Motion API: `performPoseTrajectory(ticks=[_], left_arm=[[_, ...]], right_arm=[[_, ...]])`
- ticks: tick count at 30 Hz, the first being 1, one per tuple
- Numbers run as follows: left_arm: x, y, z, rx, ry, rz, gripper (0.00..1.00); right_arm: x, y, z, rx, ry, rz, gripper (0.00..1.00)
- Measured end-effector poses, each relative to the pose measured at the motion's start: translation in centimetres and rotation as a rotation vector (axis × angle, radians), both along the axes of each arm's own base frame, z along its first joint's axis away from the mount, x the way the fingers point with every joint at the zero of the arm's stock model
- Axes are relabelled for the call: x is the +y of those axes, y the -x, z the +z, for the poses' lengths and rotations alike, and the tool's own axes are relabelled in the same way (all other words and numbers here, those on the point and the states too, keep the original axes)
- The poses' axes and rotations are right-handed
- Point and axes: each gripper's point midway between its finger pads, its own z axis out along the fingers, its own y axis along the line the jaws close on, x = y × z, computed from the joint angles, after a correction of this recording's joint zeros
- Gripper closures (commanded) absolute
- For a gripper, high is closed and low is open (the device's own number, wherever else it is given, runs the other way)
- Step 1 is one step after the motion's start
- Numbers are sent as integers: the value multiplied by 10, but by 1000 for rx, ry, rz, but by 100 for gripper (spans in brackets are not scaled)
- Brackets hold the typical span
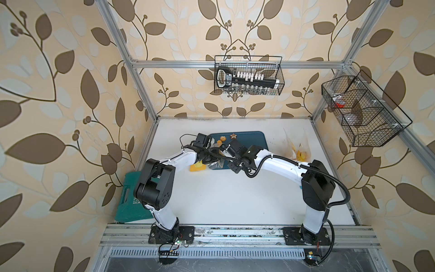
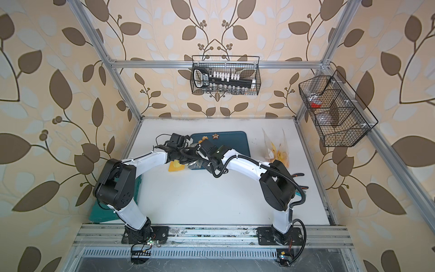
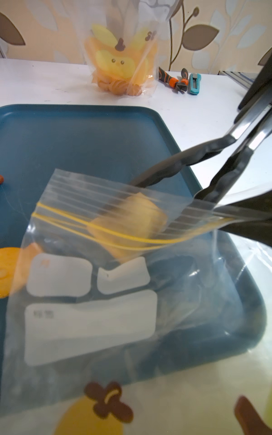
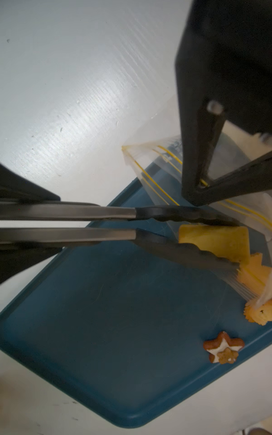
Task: Put the cookies into a resealable bag to prevent moisture
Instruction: Place the cookie in the ziploc bag.
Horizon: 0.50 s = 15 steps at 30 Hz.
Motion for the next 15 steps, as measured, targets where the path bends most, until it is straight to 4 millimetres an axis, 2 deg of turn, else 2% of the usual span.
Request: performPoseTrajectory(ticks=[11, 15], left_arm=[[4, 7, -7, 24, -20, 2, 100], [3, 5, -5, 5, -17, -10, 100]], right_arm=[[2, 1, -4, -5, 14, 104, 74], [2, -6, -3, 7, -10, 98, 74]])
